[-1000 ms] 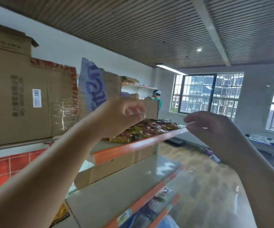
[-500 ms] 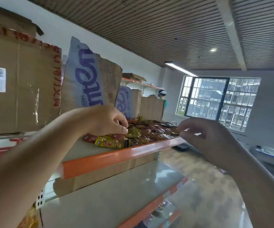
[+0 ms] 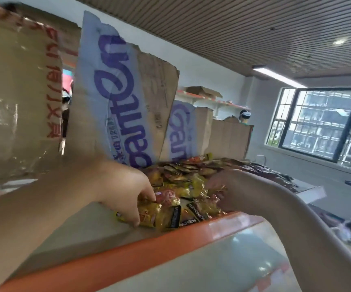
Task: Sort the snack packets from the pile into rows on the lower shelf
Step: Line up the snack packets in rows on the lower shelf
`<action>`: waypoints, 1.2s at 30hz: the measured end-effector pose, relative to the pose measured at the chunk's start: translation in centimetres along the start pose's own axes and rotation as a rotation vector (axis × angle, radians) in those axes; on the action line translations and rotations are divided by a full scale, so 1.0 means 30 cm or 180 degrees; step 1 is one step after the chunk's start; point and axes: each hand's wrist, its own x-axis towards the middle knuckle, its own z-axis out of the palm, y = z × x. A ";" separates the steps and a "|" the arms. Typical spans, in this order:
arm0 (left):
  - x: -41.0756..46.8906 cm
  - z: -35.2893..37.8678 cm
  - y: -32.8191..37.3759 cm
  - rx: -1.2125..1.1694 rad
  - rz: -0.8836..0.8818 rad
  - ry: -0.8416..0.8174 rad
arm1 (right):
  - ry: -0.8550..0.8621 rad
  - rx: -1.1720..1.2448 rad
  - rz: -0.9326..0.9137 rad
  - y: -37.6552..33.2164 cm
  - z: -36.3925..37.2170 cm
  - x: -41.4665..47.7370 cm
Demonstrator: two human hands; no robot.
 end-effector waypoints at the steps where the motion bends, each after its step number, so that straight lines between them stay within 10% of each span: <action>1: 0.013 0.004 -0.002 0.0002 0.0036 0.0010 | -0.0164 -0.0145 -0.0064 0.006 0.009 0.034; 9: 0.039 0.029 0.014 0.0397 0.0329 0.0514 | -0.0158 0.0011 -0.0312 0.072 0.009 0.221; 36: 0.035 0.068 0.310 -0.0953 -0.2034 0.1321 | -0.0783 -0.0646 -0.1476 0.215 -0.070 0.400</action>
